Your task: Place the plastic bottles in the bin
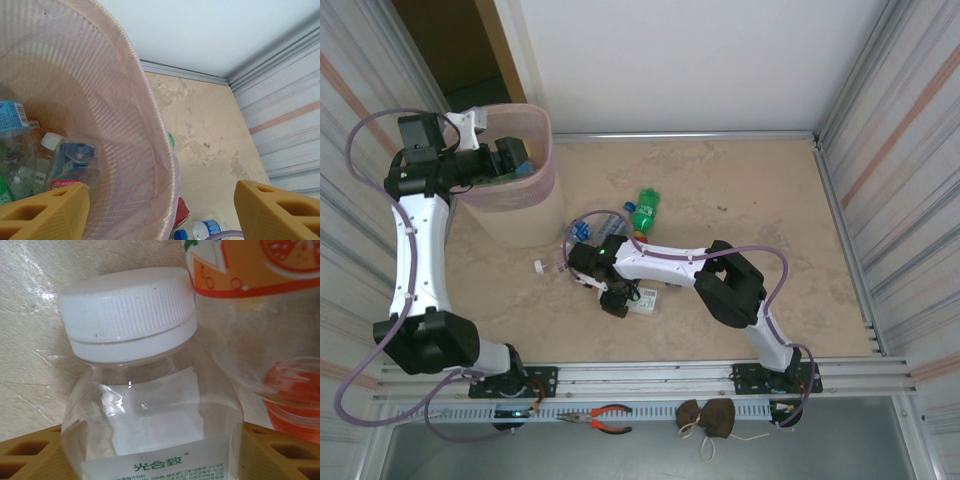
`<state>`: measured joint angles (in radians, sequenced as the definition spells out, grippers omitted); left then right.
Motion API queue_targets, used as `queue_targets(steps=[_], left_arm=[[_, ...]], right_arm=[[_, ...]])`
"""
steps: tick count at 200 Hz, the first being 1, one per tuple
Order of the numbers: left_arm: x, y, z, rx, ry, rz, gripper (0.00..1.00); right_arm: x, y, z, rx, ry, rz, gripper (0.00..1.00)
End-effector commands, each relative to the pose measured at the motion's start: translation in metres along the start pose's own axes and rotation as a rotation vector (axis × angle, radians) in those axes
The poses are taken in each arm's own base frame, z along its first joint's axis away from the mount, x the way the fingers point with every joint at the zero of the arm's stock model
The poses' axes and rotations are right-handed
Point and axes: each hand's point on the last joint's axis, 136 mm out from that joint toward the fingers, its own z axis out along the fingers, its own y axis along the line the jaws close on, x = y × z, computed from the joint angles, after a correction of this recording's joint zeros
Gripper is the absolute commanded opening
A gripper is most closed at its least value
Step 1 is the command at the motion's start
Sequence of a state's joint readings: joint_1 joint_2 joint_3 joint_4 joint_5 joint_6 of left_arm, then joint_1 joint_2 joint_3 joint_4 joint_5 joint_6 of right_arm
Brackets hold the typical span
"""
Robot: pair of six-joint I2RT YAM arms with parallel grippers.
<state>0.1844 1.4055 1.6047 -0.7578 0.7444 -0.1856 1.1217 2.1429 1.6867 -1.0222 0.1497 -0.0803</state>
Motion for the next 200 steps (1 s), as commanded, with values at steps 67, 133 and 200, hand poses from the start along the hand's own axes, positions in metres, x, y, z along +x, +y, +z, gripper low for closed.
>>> queue_targets(steps=[67,133,200], left_arm=[[-0.002,-0.024,-0.020,0.059,-0.057,0.041,0.76],[-0.008,-0.054,-0.030,0.199,-0.140,0.123,0.75],[-0.005,-0.108,-0.030,0.344,-0.208,0.288,0.77]], right_arm=[[0.001,0.012,-0.050,-0.143,-0.116,0.065,0.64],[-0.003,-0.028,-0.144,-0.360,-0.463,0.288,0.64],[0.008,-0.107,-0.247,-0.454,-0.948,0.546,0.65]])
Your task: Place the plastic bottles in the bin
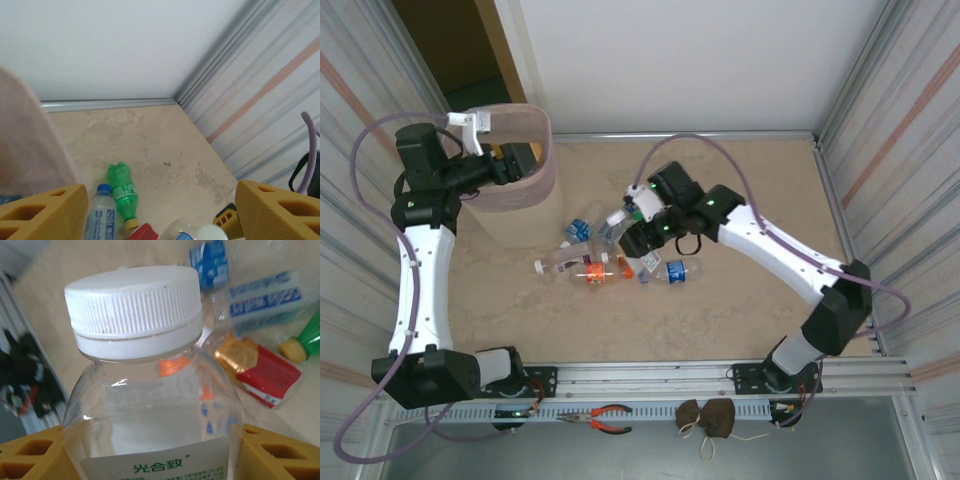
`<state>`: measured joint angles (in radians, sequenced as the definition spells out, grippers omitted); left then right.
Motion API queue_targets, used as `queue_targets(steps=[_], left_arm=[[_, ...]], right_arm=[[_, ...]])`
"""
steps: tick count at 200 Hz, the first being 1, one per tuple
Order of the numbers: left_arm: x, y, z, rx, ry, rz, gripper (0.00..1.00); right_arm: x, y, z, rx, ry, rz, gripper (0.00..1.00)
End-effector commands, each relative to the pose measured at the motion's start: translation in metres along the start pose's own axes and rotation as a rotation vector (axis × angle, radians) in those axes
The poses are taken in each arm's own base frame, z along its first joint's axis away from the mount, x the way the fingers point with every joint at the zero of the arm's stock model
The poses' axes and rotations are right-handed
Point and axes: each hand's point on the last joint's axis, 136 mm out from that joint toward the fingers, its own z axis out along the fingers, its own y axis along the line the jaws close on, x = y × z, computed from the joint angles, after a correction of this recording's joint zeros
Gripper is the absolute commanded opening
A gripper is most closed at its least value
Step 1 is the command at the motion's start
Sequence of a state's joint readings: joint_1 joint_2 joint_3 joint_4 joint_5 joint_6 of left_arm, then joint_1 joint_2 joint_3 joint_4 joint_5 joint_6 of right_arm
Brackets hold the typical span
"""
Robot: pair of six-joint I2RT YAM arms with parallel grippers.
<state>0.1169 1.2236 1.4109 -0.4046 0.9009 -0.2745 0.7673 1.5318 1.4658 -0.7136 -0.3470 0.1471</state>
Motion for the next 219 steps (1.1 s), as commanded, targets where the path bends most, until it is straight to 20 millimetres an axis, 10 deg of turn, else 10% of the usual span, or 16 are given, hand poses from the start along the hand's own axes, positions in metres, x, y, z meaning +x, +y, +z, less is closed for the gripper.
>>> queue_targets(steps=[1,114,219], left_arm=[[-0.010,-0.033,0.000,0.094,-0.048,0.106,0.77],[0.024,-0.151,0.028,0.494,-0.035,0.360,0.85],[0.067,-0.213,0.048,0.693,0.061,0.446,0.92]], right_arm=[[-0.040,0.014,-0.039,-0.116,-0.222,0.060,0.65],[-0.098,0.026,-0.163,-0.158,-0.696,0.002,0.63],[-0.101,0.089,-0.214,-0.309,-0.829,-0.261,0.60]])
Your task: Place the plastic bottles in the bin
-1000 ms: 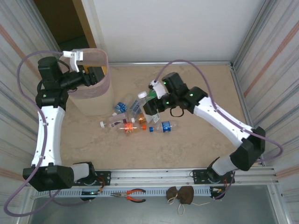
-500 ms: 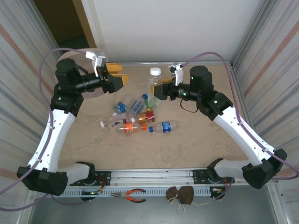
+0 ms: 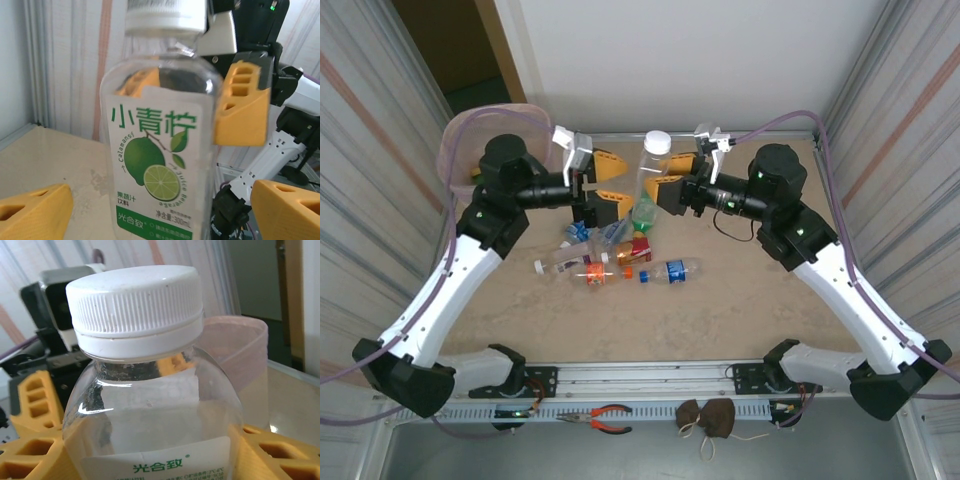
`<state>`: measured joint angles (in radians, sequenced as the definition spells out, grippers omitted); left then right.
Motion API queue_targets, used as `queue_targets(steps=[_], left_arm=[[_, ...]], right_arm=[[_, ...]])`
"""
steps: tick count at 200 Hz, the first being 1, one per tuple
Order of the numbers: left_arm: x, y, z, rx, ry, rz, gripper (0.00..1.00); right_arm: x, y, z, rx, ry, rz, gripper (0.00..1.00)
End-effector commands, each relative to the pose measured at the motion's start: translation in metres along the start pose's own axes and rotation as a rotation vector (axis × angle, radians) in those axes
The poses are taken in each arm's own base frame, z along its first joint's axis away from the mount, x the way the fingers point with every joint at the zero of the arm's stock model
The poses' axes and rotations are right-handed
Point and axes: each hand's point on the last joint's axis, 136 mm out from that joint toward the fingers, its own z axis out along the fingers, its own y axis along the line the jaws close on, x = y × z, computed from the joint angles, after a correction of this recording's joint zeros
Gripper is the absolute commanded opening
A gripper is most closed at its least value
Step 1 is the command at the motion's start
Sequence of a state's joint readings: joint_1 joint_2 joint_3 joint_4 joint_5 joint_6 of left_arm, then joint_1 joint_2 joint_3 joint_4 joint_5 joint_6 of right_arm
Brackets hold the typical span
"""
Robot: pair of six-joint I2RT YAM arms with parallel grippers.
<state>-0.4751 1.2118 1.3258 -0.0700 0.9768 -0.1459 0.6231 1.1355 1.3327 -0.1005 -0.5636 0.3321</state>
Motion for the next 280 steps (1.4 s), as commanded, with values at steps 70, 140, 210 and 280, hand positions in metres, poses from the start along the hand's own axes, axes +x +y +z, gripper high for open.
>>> queue_targets(steps=[70,140,210,280], left_arm=[[-0.009,-0.031,0.021,0.154,0.013,0.088,0.86],[-0.014,-0.043,0.019,0.203,0.009,0.111,0.67],[-0.014,-0.046,0.016,0.207,0.024,0.120,0.56],[-0.014,-0.014,0.008,-0.018,0.088,0.119,0.58]], right_arm=[[-0.020,0.040,-0.008,-0.132,-0.046,-0.099,0.60],[-0.019,0.042,-0.011,-0.125,-0.039,-0.112,0.61],[-0.021,0.041,-0.012,-0.112,-0.045,-0.112,0.66],[-0.026,0.023,-0.031,0.057,-0.070,-0.121,0.85]])
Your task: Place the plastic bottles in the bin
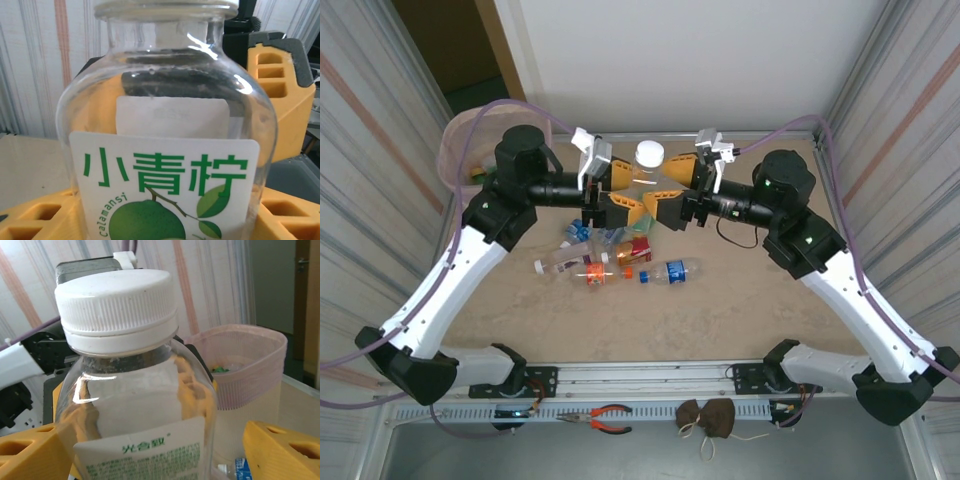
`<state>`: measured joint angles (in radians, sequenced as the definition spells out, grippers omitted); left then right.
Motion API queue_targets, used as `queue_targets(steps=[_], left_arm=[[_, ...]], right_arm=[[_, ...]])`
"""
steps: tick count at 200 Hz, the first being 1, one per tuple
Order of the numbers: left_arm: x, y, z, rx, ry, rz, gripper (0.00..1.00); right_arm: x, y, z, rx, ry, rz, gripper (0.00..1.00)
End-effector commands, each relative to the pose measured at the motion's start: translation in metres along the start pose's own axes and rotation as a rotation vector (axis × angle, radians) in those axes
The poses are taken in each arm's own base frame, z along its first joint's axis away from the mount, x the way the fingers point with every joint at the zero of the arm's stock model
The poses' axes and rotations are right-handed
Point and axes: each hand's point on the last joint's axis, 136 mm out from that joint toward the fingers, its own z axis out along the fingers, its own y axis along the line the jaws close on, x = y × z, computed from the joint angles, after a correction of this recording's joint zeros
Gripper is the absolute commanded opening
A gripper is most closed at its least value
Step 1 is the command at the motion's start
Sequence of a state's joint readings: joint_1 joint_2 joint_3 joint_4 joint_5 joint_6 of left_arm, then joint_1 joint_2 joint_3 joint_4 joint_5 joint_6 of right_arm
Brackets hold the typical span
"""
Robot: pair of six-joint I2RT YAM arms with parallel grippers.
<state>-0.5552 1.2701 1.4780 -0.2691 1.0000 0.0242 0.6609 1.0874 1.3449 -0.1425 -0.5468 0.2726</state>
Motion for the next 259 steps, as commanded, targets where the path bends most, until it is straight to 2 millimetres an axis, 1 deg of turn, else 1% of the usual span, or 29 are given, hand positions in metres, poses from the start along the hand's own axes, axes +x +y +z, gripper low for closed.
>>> queue_targets(steps=[1,9,29,56,75,108,123,160,179,199,222,244,259], left_arm=[[-0.006,0.015,-0.011,-0.124,0.027,0.026,0.58],[-0.005,0.023,-0.015,-0.180,0.045,0.021,0.57],[0.000,0.053,-0.029,-0.352,0.111,-0.015,0.57],[0.006,0.089,-0.056,-0.565,0.189,-0.055,0.56],[0.010,0.114,-0.082,-0.723,0.232,-0.092,0.57],[0.022,0.155,-0.135,-0.946,0.301,-0.217,0.57],[0.024,0.169,-0.160,-1.022,0.303,-0.279,0.56],[0.022,0.194,-0.208,-1.133,0.245,-0.362,0.57],[0.032,0.210,-0.229,-1.169,0.244,-0.434,0.56],[0.044,0.224,-0.240,-1.179,0.257,-0.507,0.55],[0.065,0.239,-0.249,-1.183,0.287,-0.582,0.54],[0.088,0.247,-0.253,-1.179,0.320,-0.657,0.53],[0.102,0.249,-0.249,-1.147,0.343,-0.694,0.53]], right_arm=[[-0.021,-0.001,-0.020,0.086,-0.059,-0.055,0.85],[-0.021,-0.004,-0.022,0.110,-0.057,-0.053,0.85],[-0.020,-0.011,-0.028,0.156,-0.054,-0.046,0.86],[-0.017,-0.016,-0.033,0.192,-0.050,-0.038,0.86],[-0.016,-0.019,-0.034,0.207,-0.045,-0.034,0.86],[-0.013,-0.023,-0.032,0.224,-0.035,-0.019,0.86],[-0.011,-0.026,-0.032,0.232,-0.029,-0.012,0.86],[-0.011,-0.029,-0.032,0.249,-0.027,-0.003,0.86],[-0.010,-0.029,-0.031,0.248,-0.023,0.001,0.86],[-0.010,-0.030,-0.031,0.251,-0.022,0.001,0.86],[-0.009,-0.030,-0.031,0.252,-0.019,0.006,0.86],[-0.008,-0.030,-0.031,0.253,-0.015,0.009,0.86],[-0.007,-0.032,-0.030,0.255,-0.011,0.011,0.86]])
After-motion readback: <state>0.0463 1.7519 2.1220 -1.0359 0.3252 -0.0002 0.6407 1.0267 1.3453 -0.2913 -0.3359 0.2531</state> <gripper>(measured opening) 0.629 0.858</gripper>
